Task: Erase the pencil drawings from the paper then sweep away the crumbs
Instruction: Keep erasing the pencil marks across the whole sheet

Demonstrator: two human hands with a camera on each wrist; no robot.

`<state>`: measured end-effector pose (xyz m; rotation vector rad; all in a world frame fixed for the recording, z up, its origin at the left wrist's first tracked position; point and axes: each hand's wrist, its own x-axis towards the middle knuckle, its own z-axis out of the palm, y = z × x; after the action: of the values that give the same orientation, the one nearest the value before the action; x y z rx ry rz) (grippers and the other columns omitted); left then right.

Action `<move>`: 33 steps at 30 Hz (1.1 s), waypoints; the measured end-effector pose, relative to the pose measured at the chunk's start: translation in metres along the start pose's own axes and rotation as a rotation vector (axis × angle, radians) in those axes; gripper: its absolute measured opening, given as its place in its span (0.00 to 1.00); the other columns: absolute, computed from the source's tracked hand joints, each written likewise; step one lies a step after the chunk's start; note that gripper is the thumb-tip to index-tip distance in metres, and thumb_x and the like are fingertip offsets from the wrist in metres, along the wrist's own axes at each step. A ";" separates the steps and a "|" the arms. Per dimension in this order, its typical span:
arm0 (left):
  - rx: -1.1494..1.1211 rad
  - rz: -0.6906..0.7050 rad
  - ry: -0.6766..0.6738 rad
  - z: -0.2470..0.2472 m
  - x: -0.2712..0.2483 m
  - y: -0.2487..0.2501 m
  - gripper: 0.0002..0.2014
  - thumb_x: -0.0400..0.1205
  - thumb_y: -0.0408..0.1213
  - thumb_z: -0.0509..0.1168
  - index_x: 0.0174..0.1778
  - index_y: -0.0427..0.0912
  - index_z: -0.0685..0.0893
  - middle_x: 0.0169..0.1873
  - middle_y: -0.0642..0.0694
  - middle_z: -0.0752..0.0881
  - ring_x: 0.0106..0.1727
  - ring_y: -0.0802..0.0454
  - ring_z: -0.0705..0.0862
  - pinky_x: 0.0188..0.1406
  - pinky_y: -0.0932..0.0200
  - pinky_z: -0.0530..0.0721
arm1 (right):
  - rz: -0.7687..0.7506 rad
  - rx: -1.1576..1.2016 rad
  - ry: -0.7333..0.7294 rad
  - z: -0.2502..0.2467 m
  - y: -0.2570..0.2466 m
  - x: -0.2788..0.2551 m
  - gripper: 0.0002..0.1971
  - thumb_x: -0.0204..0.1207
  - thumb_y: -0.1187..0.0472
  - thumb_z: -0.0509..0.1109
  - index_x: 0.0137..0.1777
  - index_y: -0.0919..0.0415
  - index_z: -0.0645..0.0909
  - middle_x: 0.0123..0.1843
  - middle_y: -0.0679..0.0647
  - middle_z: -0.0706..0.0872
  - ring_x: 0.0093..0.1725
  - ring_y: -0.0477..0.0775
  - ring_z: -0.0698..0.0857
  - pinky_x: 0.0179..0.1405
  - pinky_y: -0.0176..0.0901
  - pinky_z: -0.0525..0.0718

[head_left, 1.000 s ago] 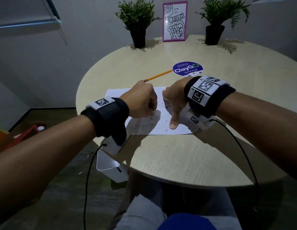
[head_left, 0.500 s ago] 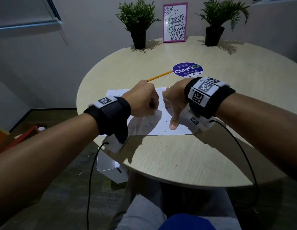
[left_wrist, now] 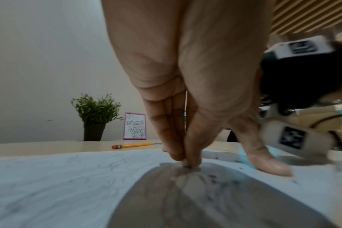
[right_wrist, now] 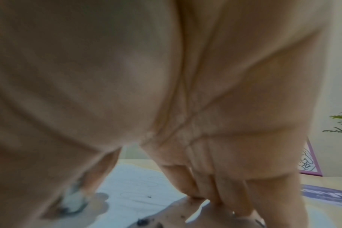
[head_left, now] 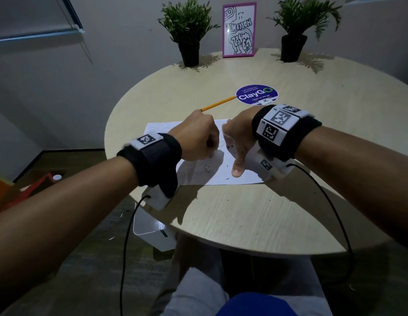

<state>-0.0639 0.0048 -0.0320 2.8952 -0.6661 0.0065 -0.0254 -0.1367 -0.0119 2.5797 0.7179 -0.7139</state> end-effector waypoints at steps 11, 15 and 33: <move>-0.117 0.001 -0.046 -0.005 -0.007 -0.008 0.06 0.75 0.36 0.78 0.46 0.45 0.93 0.33 0.53 0.91 0.33 0.67 0.83 0.41 0.69 0.82 | 0.009 0.000 -0.001 0.000 0.001 0.002 0.52 0.51 0.25 0.81 0.70 0.57 0.74 0.64 0.54 0.83 0.60 0.59 0.83 0.53 0.52 0.80; -0.136 -0.080 0.036 -0.002 0.005 -0.017 0.06 0.76 0.36 0.76 0.48 0.45 0.92 0.30 0.52 0.88 0.33 0.65 0.82 0.42 0.64 0.83 | -0.004 -0.024 0.001 0.000 0.000 0.006 0.52 0.48 0.22 0.79 0.68 0.56 0.80 0.60 0.55 0.87 0.58 0.59 0.86 0.50 0.50 0.81; -0.101 -0.050 0.025 -0.004 0.008 -0.026 0.03 0.72 0.32 0.78 0.40 0.43 0.92 0.33 0.51 0.90 0.35 0.60 0.86 0.44 0.56 0.88 | -0.027 0.083 0.068 -0.002 0.002 0.021 0.61 0.46 0.20 0.78 0.79 0.53 0.72 0.73 0.54 0.82 0.70 0.61 0.82 0.52 0.50 0.75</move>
<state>-0.0456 0.0250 -0.0323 2.8094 -0.5725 0.0033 -0.0081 -0.1299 -0.0212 2.6859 0.7611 -0.6806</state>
